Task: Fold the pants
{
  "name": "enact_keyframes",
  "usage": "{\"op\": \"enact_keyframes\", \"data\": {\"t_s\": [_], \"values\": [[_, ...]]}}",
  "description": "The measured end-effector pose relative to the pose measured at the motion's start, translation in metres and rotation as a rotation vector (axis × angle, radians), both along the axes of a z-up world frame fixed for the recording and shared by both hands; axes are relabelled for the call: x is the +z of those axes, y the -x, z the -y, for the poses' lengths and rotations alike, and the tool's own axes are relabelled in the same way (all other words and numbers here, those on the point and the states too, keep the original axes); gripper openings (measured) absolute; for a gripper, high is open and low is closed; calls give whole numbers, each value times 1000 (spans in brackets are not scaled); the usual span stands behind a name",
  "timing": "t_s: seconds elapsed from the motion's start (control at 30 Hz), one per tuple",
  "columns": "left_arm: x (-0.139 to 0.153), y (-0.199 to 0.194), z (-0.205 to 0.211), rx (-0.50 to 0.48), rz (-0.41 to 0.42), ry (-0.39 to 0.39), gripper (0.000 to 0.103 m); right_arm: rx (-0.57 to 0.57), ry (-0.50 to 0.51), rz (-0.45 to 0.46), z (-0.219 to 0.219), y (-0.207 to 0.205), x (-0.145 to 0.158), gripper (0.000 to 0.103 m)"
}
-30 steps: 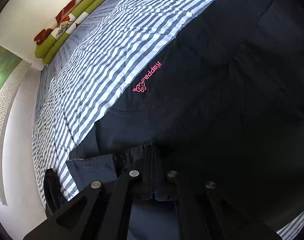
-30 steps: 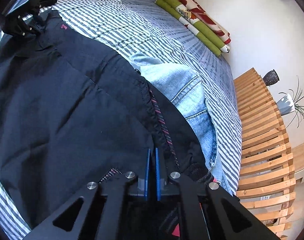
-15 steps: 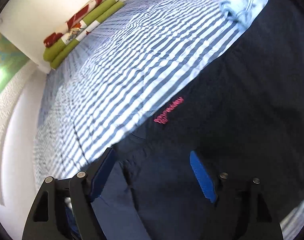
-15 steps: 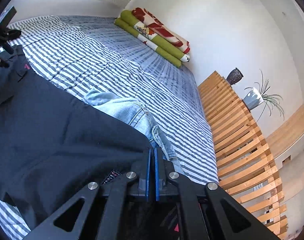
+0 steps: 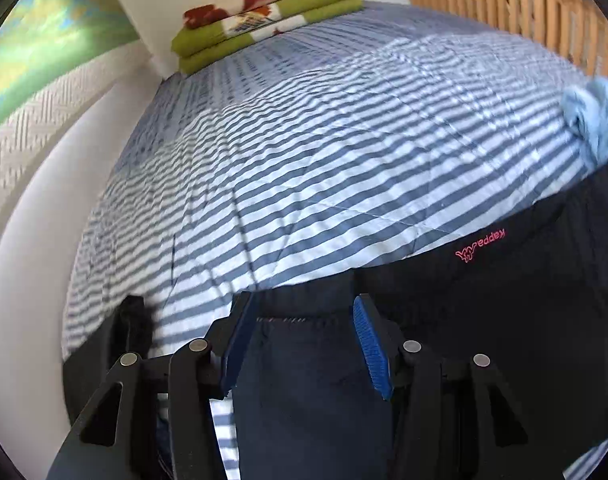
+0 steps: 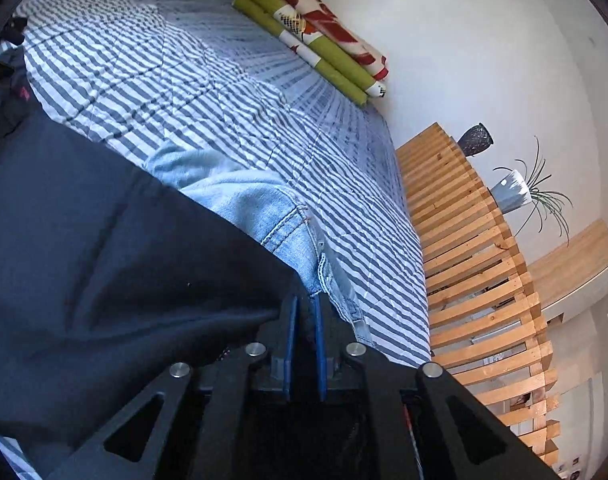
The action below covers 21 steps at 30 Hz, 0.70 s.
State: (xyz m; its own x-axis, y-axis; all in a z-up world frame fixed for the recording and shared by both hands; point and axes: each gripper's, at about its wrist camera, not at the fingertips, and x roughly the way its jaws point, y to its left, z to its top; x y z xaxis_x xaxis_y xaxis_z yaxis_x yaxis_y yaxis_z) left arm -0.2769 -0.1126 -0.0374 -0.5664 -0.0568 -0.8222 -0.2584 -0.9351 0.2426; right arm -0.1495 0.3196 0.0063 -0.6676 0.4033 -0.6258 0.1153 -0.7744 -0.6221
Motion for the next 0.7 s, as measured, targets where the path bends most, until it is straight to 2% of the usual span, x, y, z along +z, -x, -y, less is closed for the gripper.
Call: {"op": "enact_keyframes", "data": {"t_s": [0.07,0.17,0.27,0.47,0.53,0.63,0.7], "values": [[8,-12,32,60,-6,-59,54,10,72,-37,-1,-12,23,35],[5,-49,63,104,8,-108,55,122,216,-21,20,-27,52,36],[-8,-85,81,132,47,-156,55,246,240,34,69,-21,55,35],[-35,-138,81,67,85,-124,55,438,318,196,184,30,11,35],[-36,-151,84,62,82,-125,56,500,293,232,222,47,-12,35],[-37,-164,90,53,65,-159,62,546,306,299,265,70,-44,35],[-38,-171,96,77,63,-188,63,557,313,322,282,82,-62,35]]}}
